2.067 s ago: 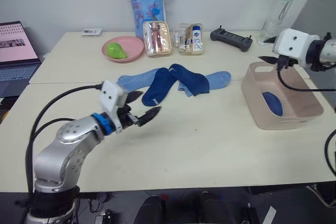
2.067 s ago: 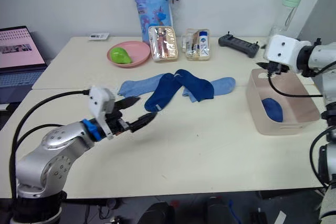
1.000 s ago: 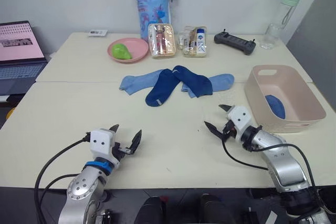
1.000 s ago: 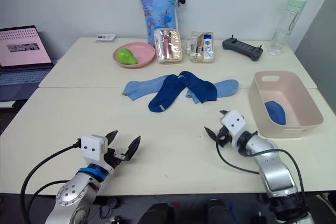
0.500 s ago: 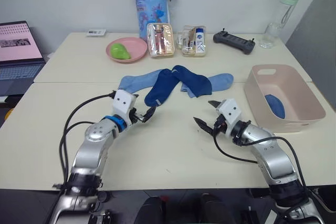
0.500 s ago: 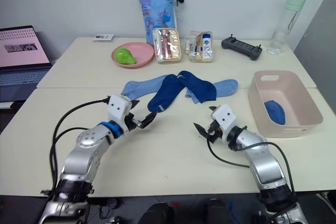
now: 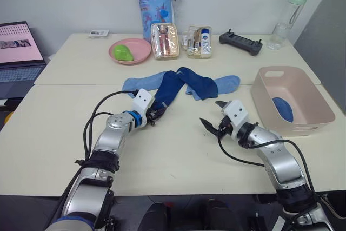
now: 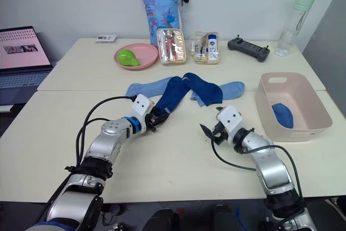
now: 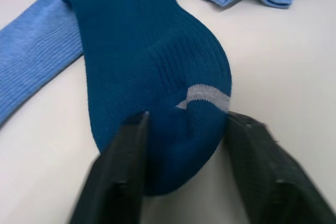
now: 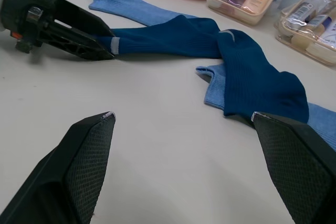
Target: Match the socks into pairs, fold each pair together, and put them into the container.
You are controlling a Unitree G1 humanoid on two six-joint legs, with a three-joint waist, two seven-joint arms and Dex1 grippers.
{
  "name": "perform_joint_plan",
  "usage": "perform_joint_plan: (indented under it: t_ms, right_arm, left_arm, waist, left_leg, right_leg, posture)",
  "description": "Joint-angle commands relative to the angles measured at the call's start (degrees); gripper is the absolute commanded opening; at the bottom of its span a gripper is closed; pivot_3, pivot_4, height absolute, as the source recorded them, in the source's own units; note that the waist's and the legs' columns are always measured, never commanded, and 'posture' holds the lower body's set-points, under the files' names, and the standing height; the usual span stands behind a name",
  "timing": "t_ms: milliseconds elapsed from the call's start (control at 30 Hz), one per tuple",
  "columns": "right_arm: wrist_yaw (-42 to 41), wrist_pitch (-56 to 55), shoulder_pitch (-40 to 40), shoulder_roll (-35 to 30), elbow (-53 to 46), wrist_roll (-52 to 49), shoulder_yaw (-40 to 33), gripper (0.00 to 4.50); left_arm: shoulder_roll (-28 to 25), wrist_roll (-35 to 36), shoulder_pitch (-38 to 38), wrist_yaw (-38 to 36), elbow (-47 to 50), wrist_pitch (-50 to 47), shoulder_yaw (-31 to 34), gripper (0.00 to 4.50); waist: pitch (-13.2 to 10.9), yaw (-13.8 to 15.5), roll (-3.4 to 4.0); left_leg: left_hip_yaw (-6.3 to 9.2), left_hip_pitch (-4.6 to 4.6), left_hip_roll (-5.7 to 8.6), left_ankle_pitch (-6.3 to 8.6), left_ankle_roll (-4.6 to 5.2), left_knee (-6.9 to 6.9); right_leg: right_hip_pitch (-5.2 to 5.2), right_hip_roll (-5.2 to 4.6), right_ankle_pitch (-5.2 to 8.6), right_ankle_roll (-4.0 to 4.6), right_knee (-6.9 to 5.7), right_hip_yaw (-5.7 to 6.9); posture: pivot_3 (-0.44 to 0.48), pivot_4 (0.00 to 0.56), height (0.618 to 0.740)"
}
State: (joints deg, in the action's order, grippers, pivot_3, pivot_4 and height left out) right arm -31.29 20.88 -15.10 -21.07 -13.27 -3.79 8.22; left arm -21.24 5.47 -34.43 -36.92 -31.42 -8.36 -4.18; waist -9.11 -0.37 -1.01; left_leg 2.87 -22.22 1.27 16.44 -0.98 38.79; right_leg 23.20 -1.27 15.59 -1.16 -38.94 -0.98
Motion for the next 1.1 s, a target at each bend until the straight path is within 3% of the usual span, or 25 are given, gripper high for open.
perform_joint_plan:
  t_ms: [33,133,267,400,533,667,800,1100]
  right_arm:
    - [-0.73,-0.31,-1.53,0.1,-1.76,-1.03,-0.04,4.5]
    - [-1.51,-1.86,-2.15,-0.6,-0.38,-0.55,0.04,4.5]
    - [-1.58,-1.09,-1.92,-1.04,-0.56,-1.24,-0.88,4.5]
    - [-1.94,-2.0,-2.65,-1.75,1.38,-1.46,-1.87,4.5]
    - [-1.22,-1.25,-3.17,-1.1,2.26,-2.52,-3.52,4.5]
    - [-2.32,-2.48,-3.05,-2.18,3.29,-1.82,-2.53,4.5]
    - [-4.03,-0.35,-3.93,-2.66,5.34,-2.64,-1.63,4.5]
    - [-9.52,6.29,-14.88,2.04,17.12,-5.14,2.16,4.5]
  left_arm:
    - [0.34,-0.2,-1.66,-0.14,0.25,1.42,0.56,0.93]
    - [1.22,0.35,-0.2,-0.62,3.28,0.28,0.06,0.03]
    - [-0.73,2.11,6.7,-5.73,16.61,-5.81,-2.31,0.03]
    - [-11.12,8.22,20.81,-17.52,43.61,-16.58,-7.42,0.03]
    - [-17.14,13.77,24.22,-22.39,55.22,-24.58,-9.11,0.03]
    - [-20.87,14.77,25.2,-23.91,58.78,-27.89,-9.91,0.03]
    - [-24.83,10.53,27.18,-24.69,57.83,-23.46,-11.94,0.03]
    - [-23.29,8.23,27.23,-22.29,56.1,-20.93,-12.83,0.03]
  waist:
    - [0.0,-0.01,0.0]
    - [0.0,-0.04,0.0]
    - [0.0,-0.19,0.0]
    - [-0.02,-1.32,0.03]
    - [-0.06,-0.98,0.1]
    - [-0.06,-1.11,0.1]
    - [-0.07,-1.2,0.12]
    - [-0.1,-1.35,0.16]
  left_leg:
    - [0.0,0.0,0.0,0.0,0.0,0.0]
    - [-0.02,0.0,0.01,0.0,0.0,0.0]
    - [0.0,-0.06,-0.01,0.0,0.0,0.0]
    - [0.03,-0.14,-0.1,0.0,-0.01,-0.06]
    - [0.11,-0.13,-0.09,0.0,-0.01,-0.05]
    - [0.13,-0.13,-0.03,0.0,0.0,-0.02]
    - [0.14,-0.12,-0.06,0.0,0.0,-0.05]
    - [0.15,-0.12,-0.08,0.0,0.0,-0.04]
  right_leg:
    - [0.0,0.0,0.0,0.0,0.0,-0.01]
    - [0.0,0.0,0.0,0.0,0.0,0.01]
    - [0.02,-0.01,0.0,0.0,0.02,-0.06]
    - [0.1,0.0,0.01,0.01,0.01,-0.15]
    - [0.04,-0.02,0.02,0.07,-0.01,-0.04]
    - [-0.01,-0.02,0.03,0.06,-0.01,-0.02]
    - [0.01,0.01,0.07,0.09,0.0,0.0]
    - [0.02,0.03,0.07,0.1,-0.02,0.02]
  posture:
    - [0.0,0.15,0.74]
    - [0.0,0.15,0.74]
    - [0.0,0.15,0.74]
    - [0.0,0.15,0.74]
    - [0.0,0.15,0.74]
    - [0.0,0.15,0.74]
    - [0.0,0.15,0.74]
    - [0.0,0.15,0.74]
